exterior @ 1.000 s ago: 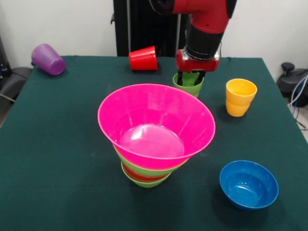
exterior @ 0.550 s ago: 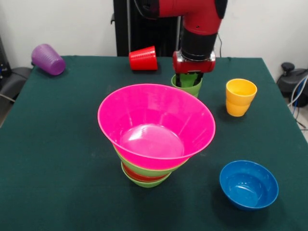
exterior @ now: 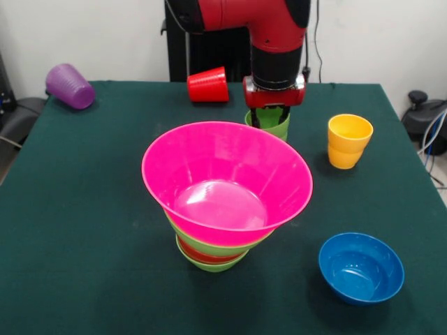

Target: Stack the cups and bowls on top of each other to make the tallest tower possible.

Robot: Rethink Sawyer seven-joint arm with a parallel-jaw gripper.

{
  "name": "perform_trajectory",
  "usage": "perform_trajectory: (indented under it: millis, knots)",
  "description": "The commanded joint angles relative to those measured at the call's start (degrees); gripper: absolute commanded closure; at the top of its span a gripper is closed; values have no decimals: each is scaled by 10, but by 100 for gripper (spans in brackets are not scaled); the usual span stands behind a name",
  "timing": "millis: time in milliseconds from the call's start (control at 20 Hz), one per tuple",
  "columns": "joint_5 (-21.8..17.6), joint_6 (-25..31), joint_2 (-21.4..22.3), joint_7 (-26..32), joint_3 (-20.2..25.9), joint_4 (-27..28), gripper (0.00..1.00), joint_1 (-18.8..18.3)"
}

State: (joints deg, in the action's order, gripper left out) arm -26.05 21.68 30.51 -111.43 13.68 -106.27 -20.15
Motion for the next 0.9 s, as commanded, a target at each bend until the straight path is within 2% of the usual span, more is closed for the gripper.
perform_trajectory:
  millis: [50, 450, 750, 900]
  knots:
    - [-52, -131, -218, 2, 40, 78, 0, -23]
    - [-57, -134, -215, -15, 25, 87, 0, -5]
    - [-46, -99, -158, -34, 8, 56, 0, 22]
    - [-22, -55, -102, -40, 17, 15, 0, 25]
